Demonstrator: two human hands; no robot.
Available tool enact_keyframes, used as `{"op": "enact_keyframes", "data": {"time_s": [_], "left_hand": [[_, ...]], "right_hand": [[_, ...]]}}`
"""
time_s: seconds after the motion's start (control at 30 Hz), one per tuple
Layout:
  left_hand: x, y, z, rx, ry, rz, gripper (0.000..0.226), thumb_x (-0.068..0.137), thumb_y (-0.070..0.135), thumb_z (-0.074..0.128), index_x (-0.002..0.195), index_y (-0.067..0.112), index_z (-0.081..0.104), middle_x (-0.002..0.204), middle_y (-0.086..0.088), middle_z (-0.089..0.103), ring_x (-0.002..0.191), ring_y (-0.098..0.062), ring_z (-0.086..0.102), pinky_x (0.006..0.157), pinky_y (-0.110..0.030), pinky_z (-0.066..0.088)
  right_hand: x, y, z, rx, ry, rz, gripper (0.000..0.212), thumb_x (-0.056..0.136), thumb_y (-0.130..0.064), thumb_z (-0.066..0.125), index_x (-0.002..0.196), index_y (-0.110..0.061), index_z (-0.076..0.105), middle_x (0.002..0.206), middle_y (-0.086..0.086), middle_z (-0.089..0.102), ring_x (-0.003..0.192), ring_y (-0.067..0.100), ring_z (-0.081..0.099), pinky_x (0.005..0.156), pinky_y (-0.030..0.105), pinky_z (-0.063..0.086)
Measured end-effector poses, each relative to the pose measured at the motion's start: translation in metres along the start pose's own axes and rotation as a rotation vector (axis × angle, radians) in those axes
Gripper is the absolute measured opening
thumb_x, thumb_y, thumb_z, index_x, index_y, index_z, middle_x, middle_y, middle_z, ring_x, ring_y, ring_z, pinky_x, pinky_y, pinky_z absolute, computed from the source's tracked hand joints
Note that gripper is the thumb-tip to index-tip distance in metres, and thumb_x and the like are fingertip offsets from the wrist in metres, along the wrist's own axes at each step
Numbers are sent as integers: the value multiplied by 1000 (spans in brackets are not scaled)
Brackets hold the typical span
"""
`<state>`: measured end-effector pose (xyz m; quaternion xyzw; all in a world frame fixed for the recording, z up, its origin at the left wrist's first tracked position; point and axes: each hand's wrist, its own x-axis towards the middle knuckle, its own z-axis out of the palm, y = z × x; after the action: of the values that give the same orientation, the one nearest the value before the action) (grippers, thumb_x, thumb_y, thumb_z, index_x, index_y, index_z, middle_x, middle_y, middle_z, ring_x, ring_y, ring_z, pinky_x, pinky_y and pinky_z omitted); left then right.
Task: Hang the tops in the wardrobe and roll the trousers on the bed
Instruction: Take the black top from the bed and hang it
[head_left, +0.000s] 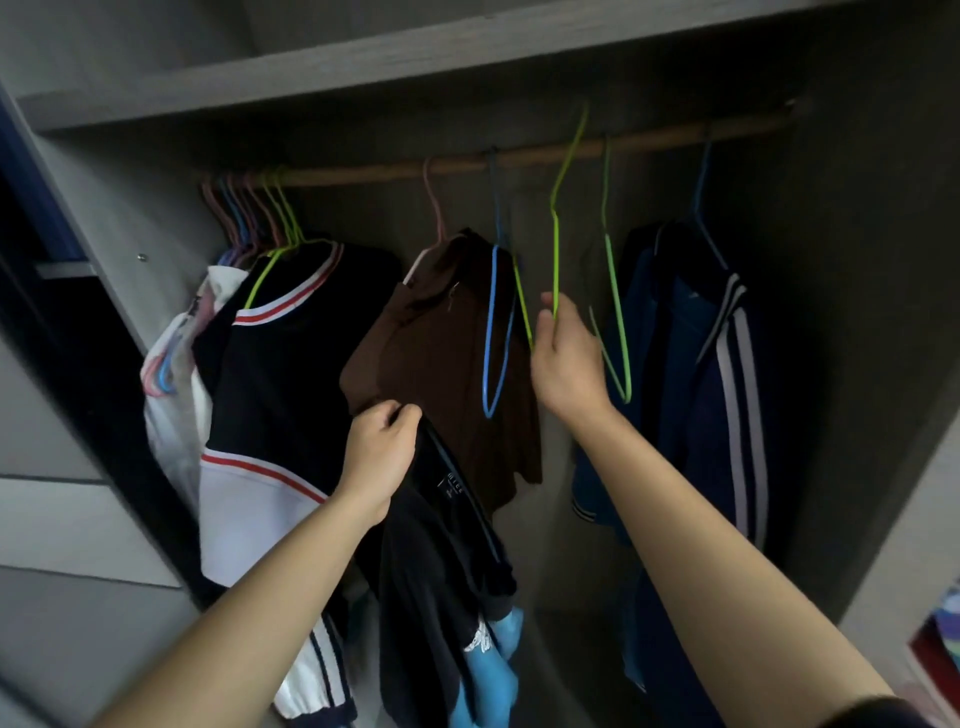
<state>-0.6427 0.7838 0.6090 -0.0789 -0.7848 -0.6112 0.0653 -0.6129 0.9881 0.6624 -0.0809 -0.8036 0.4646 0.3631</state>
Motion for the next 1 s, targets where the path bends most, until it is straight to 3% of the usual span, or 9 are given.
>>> {"op": "enact_keyframes", "data": {"time_s": [0.13,0.27,0.4,0.47,0.57,0.7,0.83,0.9,1.0], "left_hand": [[4,-10,3,31,-77,-3,36,89,32,52,90,-4,57,80,-2,54,73,-14,50,64,-32,38],[1,-22,0,103,-135,4,41,87,35,52,93,-6,54,75,-3,51,68,-11,48,58,-26,38],[-7,-30,-2,120,-216,15,39,89,33,53,89,-6,53,75,-3,50,70,-13,47,58,-27,37],[-14,-31,-7,109,-256,34,39,88,32,53,85,-6,48,70,-5,46,65,-15,45,57,-31,35],[-23,-33,-20,76,-325,56,39,89,31,52,83,-7,44,70,-4,46,65,-16,43,60,-34,34],[-26,-37,-41,42,-370,45,34,90,29,53,79,-1,46,68,-4,44,64,-15,43,58,-33,36],[-24,-55,-63,41,-397,13,28,89,33,55,73,10,50,57,6,42,55,-10,42,53,-29,35],[-26,-68,-69,51,-439,3,28,90,34,54,70,16,48,51,11,38,49,-7,38,51,-26,34],[-37,-87,-70,74,-480,7,31,91,32,54,65,18,43,44,14,37,39,-2,34,44,-22,31]], "right_hand": [[-57,19,-6,82,37,-119,26,107,-33,32,128,-27,47,66,-8,54,51,5,49,49,17,36],[-132,50,1,107,128,-105,10,104,-38,42,102,-30,48,68,-7,51,58,10,49,53,18,37],[-176,56,6,77,239,-23,24,102,-50,39,85,-33,44,72,-7,53,60,12,49,53,19,37],[-193,54,5,54,309,-4,27,102,-53,36,85,-34,45,75,-2,56,62,17,52,52,23,42],[-219,41,2,-52,374,-51,24,101,-56,37,87,-37,44,74,-6,54,64,15,52,55,18,39],[-246,8,13,-101,437,-12,25,98,-63,38,92,-41,49,72,-3,58,63,13,57,54,20,44],[-284,-15,35,-76,465,25,32,95,-70,38,97,-42,54,61,-3,51,48,8,43,45,16,35],[-313,-16,43,-107,424,64,32,97,-67,35,103,-42,54,57,-3,47,46,11,38,45,24,34],[-357,-15,47,-179,364,161,18,99,-46,46,117,-48,46,60,0,52,48,12,44,51,31,41]]}}
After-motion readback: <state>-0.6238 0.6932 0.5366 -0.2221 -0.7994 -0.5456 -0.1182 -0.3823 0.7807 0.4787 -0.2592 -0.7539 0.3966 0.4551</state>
